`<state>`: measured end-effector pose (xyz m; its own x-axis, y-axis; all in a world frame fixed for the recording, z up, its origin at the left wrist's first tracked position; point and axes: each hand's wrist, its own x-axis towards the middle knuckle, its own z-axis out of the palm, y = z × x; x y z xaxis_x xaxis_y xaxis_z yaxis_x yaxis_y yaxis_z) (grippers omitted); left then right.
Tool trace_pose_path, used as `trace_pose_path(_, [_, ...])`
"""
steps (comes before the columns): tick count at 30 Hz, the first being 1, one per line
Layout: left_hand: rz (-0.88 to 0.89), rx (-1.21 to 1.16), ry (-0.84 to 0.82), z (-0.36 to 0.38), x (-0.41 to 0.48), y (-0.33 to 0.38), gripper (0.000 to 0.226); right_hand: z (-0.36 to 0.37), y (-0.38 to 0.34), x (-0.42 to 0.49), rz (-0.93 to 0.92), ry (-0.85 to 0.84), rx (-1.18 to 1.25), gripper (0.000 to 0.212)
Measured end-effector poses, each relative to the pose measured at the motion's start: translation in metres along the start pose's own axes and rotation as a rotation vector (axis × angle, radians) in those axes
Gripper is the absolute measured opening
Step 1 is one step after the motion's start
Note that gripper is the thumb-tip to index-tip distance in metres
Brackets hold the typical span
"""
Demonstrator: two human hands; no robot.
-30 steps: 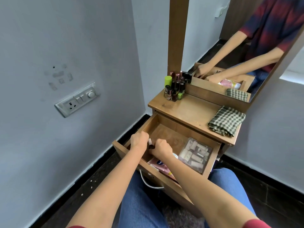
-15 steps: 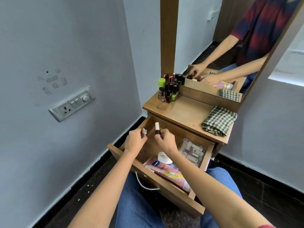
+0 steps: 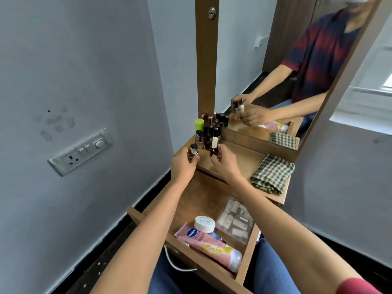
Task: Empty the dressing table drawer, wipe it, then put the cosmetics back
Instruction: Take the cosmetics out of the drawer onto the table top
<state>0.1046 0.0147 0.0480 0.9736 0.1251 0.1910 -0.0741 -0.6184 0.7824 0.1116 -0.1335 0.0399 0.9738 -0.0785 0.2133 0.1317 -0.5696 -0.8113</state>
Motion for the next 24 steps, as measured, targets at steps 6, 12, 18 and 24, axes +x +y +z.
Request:
trace_pose_path(6, [-0.008,0.106,-0.009,0.020,0.018,0.003,0.024,0.008,0.023,0.017,0.004,0.004,-0.124,0.027])
trace_pose_path(12, [0.018,0.093,0.040,0.030,0.033,-0.007,0.023,0.014,0.025,0.035,0.023,0.092,-0.047,0.029])
trace_pose_path(18, [0.042,0.070,0.111,0.039,0.038,-0.016,0.013,0.023,0.028,0.046,0.054,0.137,0.024,0.018])
trace_pose_path(24, [0.043,0.038,0.135,0.044,0.057,-0.028,0.017,0.026,0.030,0.051,0.070,0.156,0.028,0.017])
